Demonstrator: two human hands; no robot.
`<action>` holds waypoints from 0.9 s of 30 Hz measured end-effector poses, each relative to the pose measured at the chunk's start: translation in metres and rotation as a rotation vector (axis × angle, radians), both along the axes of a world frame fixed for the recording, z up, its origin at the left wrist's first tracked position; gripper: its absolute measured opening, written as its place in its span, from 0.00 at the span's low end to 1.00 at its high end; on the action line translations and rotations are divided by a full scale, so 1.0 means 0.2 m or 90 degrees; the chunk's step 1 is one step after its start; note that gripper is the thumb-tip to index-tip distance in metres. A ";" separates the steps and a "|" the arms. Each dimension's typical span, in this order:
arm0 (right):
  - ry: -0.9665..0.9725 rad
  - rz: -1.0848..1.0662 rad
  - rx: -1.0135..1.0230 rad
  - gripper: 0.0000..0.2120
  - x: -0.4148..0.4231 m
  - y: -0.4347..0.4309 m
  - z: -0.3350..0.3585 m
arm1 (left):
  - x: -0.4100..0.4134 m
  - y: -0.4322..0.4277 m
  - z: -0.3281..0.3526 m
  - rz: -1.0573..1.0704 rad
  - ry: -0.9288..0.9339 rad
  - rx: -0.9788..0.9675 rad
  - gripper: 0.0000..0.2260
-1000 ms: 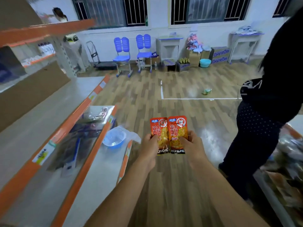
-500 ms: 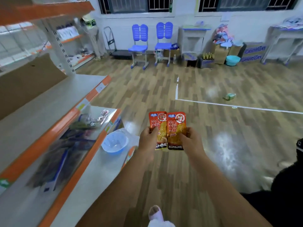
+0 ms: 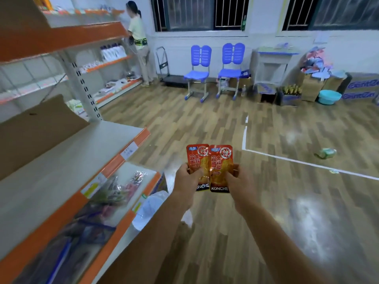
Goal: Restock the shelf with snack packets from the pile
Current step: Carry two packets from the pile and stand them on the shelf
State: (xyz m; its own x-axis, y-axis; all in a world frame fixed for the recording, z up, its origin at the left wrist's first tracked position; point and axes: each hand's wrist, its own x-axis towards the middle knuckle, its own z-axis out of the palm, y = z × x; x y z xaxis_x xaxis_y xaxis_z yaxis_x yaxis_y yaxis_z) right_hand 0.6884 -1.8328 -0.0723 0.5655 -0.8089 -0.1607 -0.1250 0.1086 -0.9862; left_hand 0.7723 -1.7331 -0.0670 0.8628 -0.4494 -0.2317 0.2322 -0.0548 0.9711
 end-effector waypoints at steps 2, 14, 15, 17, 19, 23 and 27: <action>-0.003 0.040 0.007 0.08 0.18 -0.07 -0.01 | 0.14 -0.03 0.00 0.019 -0.007 0.015 0.12; -0.022 0.399 -0.007 0.13 1.31 -0.27 0.07 | 1.05 -0.12 0.03 0.326 -0.033 0.027 0.16; -0.011 0.429 -0.016 0.14 1.38 -0.25 0.07 | 1.09 -0.10 0.02 0.357 -0.034 0.038 0.16; 0.010 0.478 -0.025 0.15 1.51 -0.18 0.05 | 1.16 -0.03 0.00 0.420 -0.043 0.061 0.17; 0.013 0.515 -0.019 0.15 1.62 -0.11 0.03 | 1.22 0.05 -0.02 0.470 -0.061 0.080 0.24; -0.003 0.573 0.004 0.17 1.83 0.02 0.01 | 1.34 0.19 -0.04 0.536 -0.074 0.125 0.36; -0.009 0.597 -0.009 0.16 2.04 0.11 0.02 | 1.52 0.27 -0.05 0.549 -0.107 0.171 0.39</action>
